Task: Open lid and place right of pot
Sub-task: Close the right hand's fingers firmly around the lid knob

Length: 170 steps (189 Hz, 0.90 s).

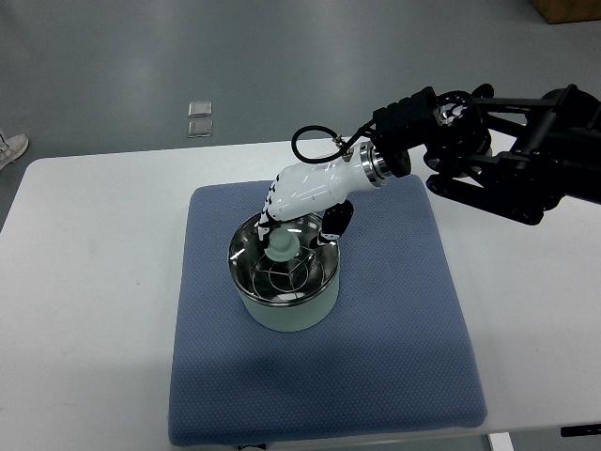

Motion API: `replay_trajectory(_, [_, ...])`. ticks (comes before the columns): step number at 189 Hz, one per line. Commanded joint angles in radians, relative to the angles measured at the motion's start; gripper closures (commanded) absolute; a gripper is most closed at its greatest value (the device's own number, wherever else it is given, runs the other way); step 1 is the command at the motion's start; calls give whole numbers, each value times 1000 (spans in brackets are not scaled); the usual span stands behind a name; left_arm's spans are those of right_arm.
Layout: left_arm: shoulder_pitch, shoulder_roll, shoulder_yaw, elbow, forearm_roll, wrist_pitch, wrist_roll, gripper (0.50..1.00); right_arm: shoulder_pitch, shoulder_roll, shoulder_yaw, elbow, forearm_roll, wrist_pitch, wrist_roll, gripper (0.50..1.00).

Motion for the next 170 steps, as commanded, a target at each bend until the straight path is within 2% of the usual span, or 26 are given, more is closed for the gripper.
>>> replay_trajectory(1, [0,0,0,0,1,0,0,500,-4,0,0,-1,0,-4,0,715])
replay_trajectory(64, [0,0,0,0,0,0,0,500,-11,-11,3,-1,6,-45,0,718])
replay_trajectory(170, [0,0,0,0,0,0,0,500,-7,-12,3,13,8,-48,0,732])
